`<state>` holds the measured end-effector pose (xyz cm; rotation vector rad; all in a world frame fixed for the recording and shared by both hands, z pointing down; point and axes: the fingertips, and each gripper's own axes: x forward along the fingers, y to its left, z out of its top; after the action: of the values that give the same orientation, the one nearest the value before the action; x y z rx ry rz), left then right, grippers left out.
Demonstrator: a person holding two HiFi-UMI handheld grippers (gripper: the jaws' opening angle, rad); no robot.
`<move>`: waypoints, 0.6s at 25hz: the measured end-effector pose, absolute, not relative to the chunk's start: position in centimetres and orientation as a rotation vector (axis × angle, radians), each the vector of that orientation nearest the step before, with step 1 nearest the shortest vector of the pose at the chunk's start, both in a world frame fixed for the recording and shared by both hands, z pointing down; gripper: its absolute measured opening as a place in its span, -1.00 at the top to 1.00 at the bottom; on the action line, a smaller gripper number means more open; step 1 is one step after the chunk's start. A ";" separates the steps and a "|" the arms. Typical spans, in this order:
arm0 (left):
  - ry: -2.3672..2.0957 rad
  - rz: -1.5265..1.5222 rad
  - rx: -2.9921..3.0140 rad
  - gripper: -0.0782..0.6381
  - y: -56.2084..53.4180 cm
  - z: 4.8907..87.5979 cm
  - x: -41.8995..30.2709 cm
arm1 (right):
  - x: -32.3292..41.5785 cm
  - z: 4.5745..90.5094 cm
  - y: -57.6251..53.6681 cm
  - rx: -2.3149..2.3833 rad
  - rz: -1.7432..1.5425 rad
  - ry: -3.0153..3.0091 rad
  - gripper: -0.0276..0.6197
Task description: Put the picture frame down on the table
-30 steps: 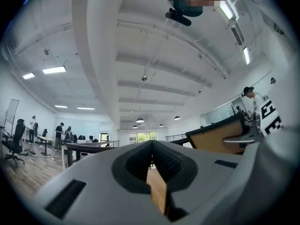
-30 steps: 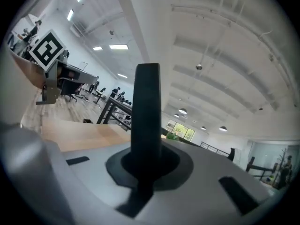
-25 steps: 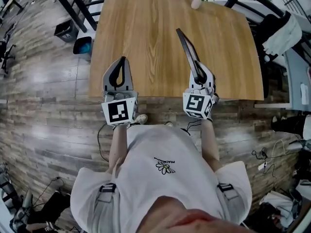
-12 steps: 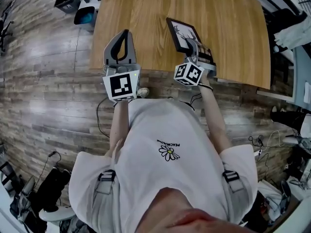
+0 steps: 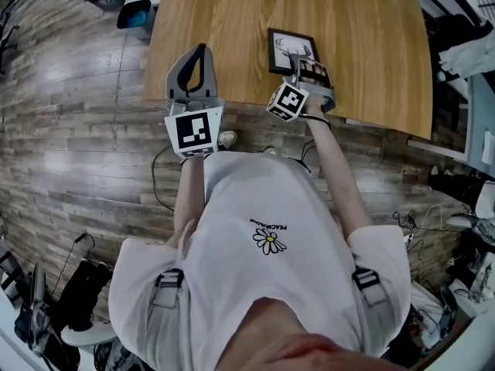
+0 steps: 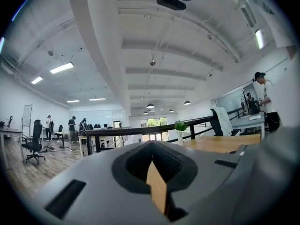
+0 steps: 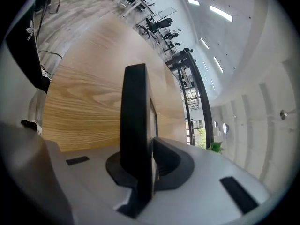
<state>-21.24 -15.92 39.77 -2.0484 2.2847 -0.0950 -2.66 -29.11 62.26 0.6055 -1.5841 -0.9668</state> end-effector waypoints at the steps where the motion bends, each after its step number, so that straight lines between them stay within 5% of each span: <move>1: 2.283 -0.099 -2.052 0.74 -15.9 39.9 -21.0 | -2.6 62.3 -29.1 0.597 -0.973 -1.576 0.85; 15: 2.278 -0.124 -2.082 0.74 -16.3 40.7 -20.6 | -2.7 63.5 -28.6 0.547 -0.865 -1.650 0.79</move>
<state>-20.64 -16.31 40.69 -2.0817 2.2782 -0.1244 -2.70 -28.58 63.54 0.5466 -1.6498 -0.8655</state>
